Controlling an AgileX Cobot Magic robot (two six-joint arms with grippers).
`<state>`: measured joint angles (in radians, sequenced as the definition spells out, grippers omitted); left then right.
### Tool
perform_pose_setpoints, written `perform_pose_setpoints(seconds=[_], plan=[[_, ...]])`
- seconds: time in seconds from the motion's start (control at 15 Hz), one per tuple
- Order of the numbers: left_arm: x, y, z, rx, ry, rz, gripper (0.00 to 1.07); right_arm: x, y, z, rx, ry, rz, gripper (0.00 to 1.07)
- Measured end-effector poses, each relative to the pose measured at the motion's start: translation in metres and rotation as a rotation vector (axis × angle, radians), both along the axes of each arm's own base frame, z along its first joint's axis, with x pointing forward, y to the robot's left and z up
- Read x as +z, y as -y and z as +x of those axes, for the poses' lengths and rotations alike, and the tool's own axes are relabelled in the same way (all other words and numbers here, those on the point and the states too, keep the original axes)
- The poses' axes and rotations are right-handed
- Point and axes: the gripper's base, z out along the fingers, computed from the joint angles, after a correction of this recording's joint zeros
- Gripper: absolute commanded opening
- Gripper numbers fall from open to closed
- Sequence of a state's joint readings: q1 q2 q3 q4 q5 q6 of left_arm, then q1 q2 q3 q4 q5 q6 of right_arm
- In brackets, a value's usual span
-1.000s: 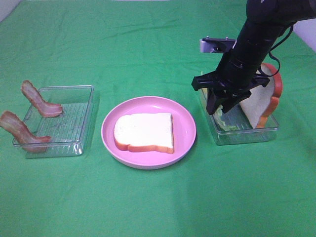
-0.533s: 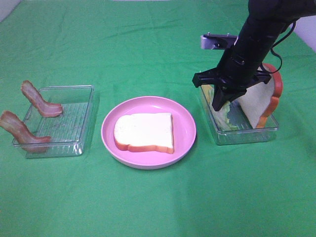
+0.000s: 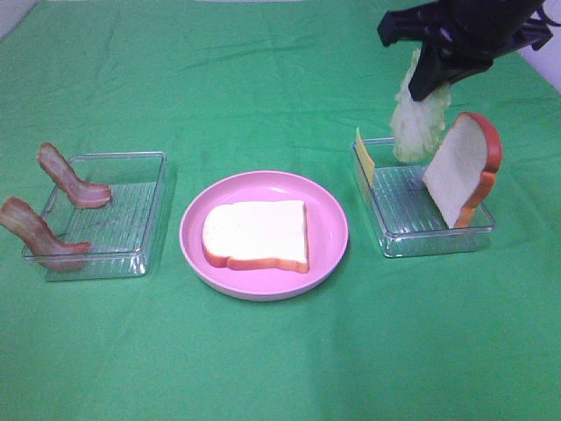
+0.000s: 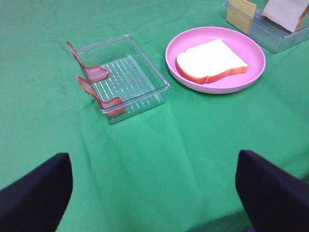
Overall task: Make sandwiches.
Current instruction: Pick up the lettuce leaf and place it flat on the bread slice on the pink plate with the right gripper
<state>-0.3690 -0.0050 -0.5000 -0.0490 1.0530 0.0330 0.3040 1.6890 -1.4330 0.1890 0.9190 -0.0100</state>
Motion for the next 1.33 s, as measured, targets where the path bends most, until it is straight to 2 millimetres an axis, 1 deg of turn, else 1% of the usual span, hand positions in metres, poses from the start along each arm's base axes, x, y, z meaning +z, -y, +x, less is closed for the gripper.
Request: perform_pose_setpoints(seconds=[0.07,0.2,0.33,0.47,0.6,0.73,0.8,0.87,0.93,1.0,1.2,1.33], plan=[[0.000,0.000,0.000,0.000,0.000,0.000,0.87,0.012,-0.002,-0.006,-0.001,0.018,0.049,0.00],[0.000,0.000,0.000,0.000,0.000,0.000,0.87,0.023,-0.011,-0.013,0.039,0.018,0.177,0.00],[0.000,0.000,0.000,0.000,0.000,0.000,0.87,0.023,-0.026,-0.013,0.126,0.005,0.322,0.00],[0.000,0.000,0.000,0.000,0.000,0.000,0.87,0.016,-0.040,-0.006,0.183,-0.023,0.464,0.00],[0.000,0.000,0.000,0.000,0.000,0.000,0.87,-0.001,-0.051,0.003,0.196,-0.069,0.553,0.00],[0.000,0.000,0.000,0.000,0.000,0.000,0.87,-0.025,-0.064,0.010,0.224,-0.125,0.572,0.00],[0.000,0.000,0.000,0.000,0.000,0.000,0.87,-0.040,-0.077,0.010,0.255,-0.159,0.571,0.00],[0.000,0.000,0.000,0.000,0.000,0.000,0.87,-0.060,-0.094,0.009,0.281,-0.204,0.566,0.00],[0.000,0.000,0.000,0.000,0.000,0.000,0.87,-0.074,-0.106,0.008,0.284,-0.233,0.565,0.00],[0.000,0.000,0.000,0.000,0.000,0.000,0.87,-0.084,-0.113,0.008,0.273,-0.251,0.570,0.00],[0.000,0.000,0.000,0.000,0.000,0.000,0.87,-0.118,-0.119,0.019,0.189,-0.293,0.585,0.00],[0.000,0.000,0.000,0.000,0.000,0.000,0.87,-0.136,-0.121,0.023,0.146,-0.326,0.597,0.00]])
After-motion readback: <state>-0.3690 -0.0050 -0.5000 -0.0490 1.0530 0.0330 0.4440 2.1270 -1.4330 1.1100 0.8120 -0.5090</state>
